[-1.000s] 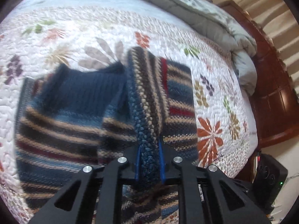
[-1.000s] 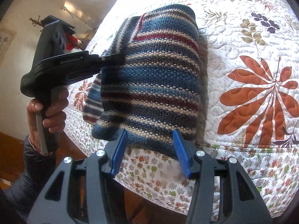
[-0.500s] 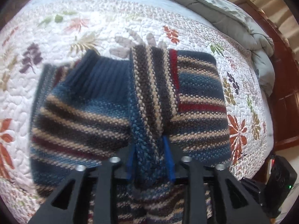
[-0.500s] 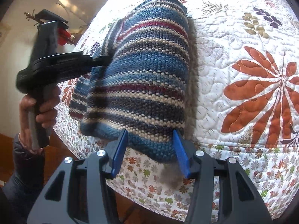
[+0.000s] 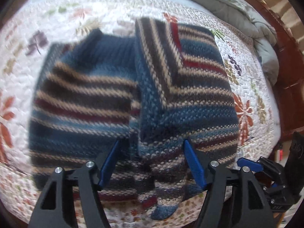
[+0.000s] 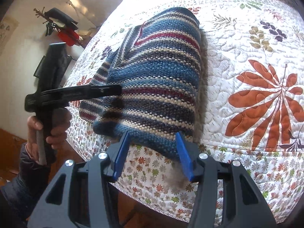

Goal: Fold small clothes

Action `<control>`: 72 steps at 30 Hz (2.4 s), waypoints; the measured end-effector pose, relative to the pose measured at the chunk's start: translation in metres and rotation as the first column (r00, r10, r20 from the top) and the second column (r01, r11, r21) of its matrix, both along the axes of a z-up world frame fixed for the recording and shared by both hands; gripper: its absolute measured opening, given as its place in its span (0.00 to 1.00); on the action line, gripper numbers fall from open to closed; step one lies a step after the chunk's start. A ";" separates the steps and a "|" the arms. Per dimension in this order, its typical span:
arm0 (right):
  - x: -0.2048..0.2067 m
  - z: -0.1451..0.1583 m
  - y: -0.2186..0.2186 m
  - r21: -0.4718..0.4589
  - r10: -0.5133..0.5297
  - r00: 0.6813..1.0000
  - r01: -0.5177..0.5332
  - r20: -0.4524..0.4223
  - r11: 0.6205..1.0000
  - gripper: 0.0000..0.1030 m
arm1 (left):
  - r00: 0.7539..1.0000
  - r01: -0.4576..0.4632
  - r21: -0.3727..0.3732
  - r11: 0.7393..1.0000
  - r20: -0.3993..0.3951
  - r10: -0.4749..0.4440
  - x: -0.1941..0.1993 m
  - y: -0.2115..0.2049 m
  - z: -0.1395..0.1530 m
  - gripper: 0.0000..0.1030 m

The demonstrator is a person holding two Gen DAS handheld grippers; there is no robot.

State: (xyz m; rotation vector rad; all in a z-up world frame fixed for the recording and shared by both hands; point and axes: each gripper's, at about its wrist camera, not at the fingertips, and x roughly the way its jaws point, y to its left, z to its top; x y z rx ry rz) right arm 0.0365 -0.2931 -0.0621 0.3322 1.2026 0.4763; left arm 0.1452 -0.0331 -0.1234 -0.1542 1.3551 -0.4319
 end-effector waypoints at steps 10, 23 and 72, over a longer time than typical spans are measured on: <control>0.002 -0.001 -0.004 0.003 -0.017 1.000 0.017 0.001 1.000 0.49 | 0.997 0.017 -0.072 0.997 -0.068 -0.022 0.001 -0.004 -0.013 0.52; 0.000 -0.001 -0.019 -0.001 -0.063 0.998 0.063 -0.016 0.998 0.50 | 0.992 -0.072 -0.129 0.989 0.095 0.085 -0.009 0.013 0.050 0.16; 0.031 -0.025 0.067 0.063 0.089 0.981 -0.079 -0.175 0.995 0.22 | 0.985 -0.170 0.149 0.974 0.039 0.166 -0.048 0.125 -0.013 0.37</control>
